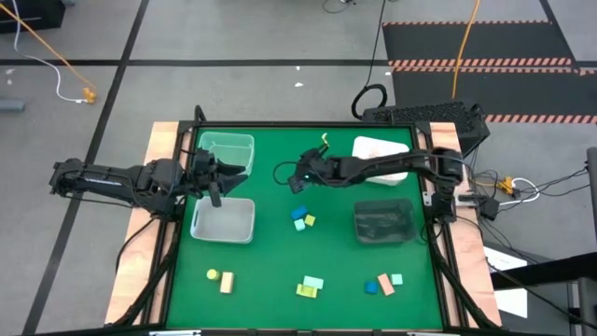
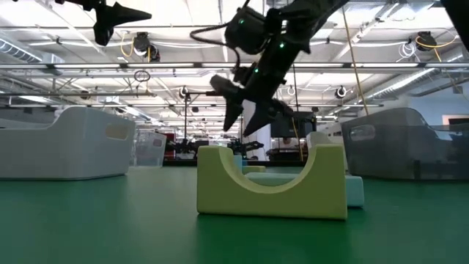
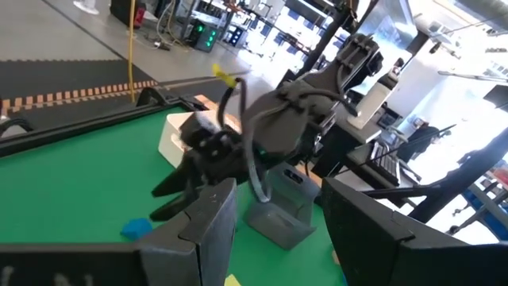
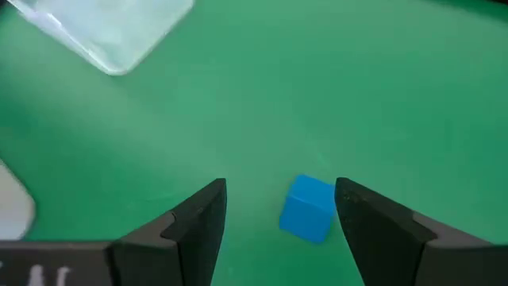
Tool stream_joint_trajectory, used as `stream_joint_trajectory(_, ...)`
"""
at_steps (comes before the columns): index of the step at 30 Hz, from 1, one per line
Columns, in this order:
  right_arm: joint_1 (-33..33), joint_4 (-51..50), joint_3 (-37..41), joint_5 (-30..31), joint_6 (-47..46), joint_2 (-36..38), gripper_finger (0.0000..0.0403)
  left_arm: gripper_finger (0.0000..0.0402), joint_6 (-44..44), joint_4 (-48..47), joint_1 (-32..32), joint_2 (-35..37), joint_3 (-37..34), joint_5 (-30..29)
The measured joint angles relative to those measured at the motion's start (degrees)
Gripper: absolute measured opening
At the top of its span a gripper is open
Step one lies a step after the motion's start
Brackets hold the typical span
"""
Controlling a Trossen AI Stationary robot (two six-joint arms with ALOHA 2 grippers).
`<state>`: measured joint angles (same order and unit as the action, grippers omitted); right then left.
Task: Sort & place blocks by color
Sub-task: Put the top blue block into the white transparent bin
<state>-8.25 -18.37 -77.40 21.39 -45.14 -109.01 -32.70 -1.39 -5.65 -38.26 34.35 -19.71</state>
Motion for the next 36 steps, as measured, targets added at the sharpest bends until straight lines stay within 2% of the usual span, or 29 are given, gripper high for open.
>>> stream_joint_trajectory(16,-0.66,-1.11,-0.18,-0.05,-5.09,-8.42,0.0226,0.0186,-0.81,-0.16,0.00,0.02,0.00,-0.02)
stream_joint_trajectory(22,-0.44,0.11,-0.12,4.17,-0.29,-9.82,0.0224,0.0186,-0.81,-0.13,0.00,0.00,0.00,-0.01)
stream_joint_trajectory(27,-0.24,-0.34,-0.12,4.14,5.15,-9.85,0.0190,0.0186,-0.54,-0.10,0.00,0.00,0.00,-0.06)
stream_joint_trajectory(33,-0.11,-0.35,-0.12,3.21,7.84,-9.83,0.0113,0.0186,1.58,-0.04,0.00,0.02,0.00,-0.12)
stream_joint_trajectory(36,-0.37,0.03,-0.12,-0.37,9.23,-9.73,0.0113,0.0186,2.18,0.28,0.00,0.00,0.00,-0.60)
